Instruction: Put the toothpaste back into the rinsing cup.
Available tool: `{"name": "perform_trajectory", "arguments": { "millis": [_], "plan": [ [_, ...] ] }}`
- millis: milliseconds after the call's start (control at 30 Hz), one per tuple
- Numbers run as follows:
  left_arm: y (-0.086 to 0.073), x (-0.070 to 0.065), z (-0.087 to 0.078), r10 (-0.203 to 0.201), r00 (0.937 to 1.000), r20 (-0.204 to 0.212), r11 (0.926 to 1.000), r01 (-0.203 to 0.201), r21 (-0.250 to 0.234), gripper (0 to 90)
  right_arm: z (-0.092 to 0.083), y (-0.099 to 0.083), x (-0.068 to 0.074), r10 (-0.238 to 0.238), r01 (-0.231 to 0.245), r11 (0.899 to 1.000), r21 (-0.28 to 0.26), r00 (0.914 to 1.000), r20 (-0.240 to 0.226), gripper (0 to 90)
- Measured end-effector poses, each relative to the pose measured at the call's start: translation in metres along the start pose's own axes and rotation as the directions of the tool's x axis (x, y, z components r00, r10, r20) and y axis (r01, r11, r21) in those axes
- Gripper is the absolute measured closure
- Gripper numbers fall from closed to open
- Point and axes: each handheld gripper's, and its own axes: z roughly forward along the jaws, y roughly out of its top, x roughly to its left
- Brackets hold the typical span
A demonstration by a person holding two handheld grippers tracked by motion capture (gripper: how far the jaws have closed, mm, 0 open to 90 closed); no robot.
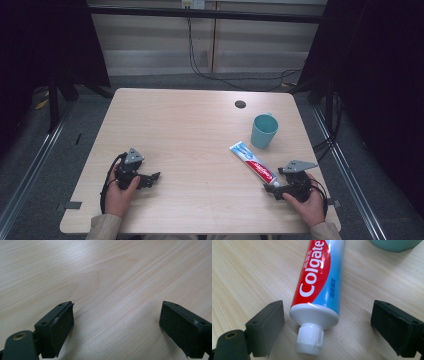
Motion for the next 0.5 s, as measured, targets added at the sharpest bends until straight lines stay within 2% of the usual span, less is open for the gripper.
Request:
{"name": "perform_trajectory", "arguments": {
  "millis": [200,333,433,500],
  "plan": [
    [0.0,0.0,0.0,0.0,1.0,0.0,1.0,0.0,0.0,12.1,0.001,0.002,0.0,0.005,-0.005,1.0,0.01,1.0,0.006,11.5],
    [0.0,0.0,0.0,0.002,1.0,-0.001,1.0,-0.002,0.001,12.1,0.001,0.011,-0.001,0.013,-0.012,0.997,0.072,0.9999,-0.002,13.9],
    [0.0,0.0,0.0,0.0,1.0,0.0,1.0,0.0,0.0,12.1,0.004,0.021,-0.004,0.027,-0.023,0.992,0.128,0.9992,-0.03,15.4],
    [0.0,0.0,0.0,0.0,1.0,0.001,1.0,0.0,0.0,12.1,0.007,0.029,-0.005,0.004,0.0,0.986,0.166,0.9997,-0.024,15.4]
  ]
}}
